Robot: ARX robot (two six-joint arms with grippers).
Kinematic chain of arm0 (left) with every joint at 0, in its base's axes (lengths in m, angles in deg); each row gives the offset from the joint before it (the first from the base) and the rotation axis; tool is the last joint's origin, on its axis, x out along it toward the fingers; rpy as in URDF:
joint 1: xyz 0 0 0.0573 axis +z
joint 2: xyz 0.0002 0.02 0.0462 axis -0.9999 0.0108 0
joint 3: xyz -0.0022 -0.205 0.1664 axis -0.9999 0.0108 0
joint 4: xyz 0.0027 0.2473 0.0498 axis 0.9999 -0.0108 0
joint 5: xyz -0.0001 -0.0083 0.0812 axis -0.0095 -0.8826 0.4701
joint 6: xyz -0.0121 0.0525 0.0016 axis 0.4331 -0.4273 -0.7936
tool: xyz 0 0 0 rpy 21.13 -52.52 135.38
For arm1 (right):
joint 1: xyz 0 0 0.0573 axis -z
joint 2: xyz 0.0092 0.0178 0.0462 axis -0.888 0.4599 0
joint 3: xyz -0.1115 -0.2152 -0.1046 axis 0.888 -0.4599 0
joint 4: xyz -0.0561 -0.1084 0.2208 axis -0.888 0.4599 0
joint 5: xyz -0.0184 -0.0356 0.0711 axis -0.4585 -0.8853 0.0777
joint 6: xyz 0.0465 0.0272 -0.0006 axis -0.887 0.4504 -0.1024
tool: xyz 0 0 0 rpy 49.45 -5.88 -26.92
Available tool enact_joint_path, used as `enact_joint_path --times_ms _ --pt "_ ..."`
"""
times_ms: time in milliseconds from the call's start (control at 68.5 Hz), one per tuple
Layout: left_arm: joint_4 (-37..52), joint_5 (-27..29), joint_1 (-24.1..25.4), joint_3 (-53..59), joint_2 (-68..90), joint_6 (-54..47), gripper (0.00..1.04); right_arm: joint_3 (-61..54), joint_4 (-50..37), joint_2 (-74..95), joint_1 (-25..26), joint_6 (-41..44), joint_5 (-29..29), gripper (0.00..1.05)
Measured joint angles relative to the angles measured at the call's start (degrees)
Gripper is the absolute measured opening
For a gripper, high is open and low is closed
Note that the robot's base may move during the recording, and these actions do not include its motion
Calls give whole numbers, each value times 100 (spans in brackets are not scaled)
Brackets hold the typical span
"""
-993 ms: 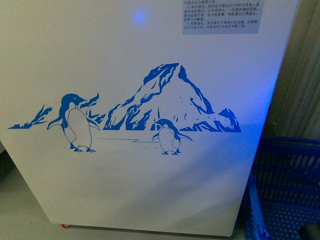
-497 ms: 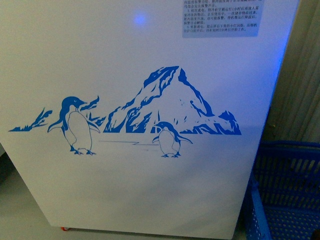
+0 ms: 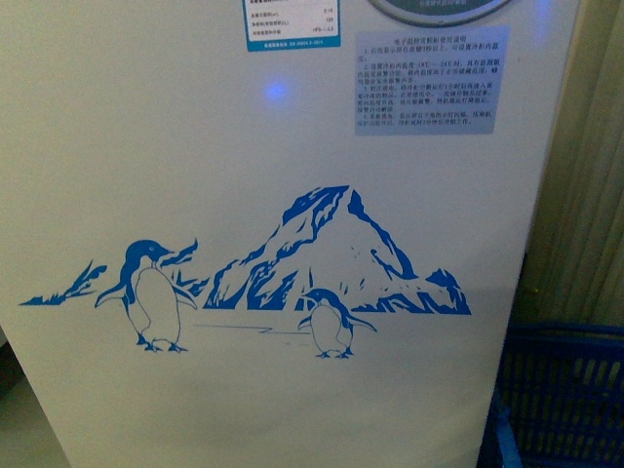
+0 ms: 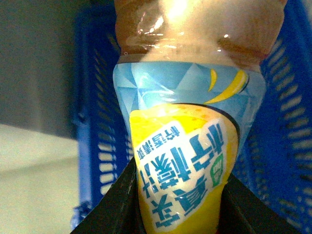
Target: Put drink in fridge
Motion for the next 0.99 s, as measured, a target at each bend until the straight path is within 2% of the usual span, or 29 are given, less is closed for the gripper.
enact_joint_path --times_ms 175,307,540,701,847,993 --pt "0 0 0 0 0 0 97 50 894 -2140 -321 256 -205 34" --pt "0 0 0 0 0 0 97 203 1410 -3320 -824 461 -605 34" --pt "0 0 0 0 0 0 97 651 1965 -4476 -1829 756 -1622 34" --pt "0 0 0 0 0 0 97 654 1985 -4909 -2463 999 -2420 34" --pt "0 0 0 0 0 0 97 568 1523 -5047 -2533 1150 -2391 34" --pt "0 0 0 0 0 0 97 258 1102 -5252 -2153 1185 -1893 34"
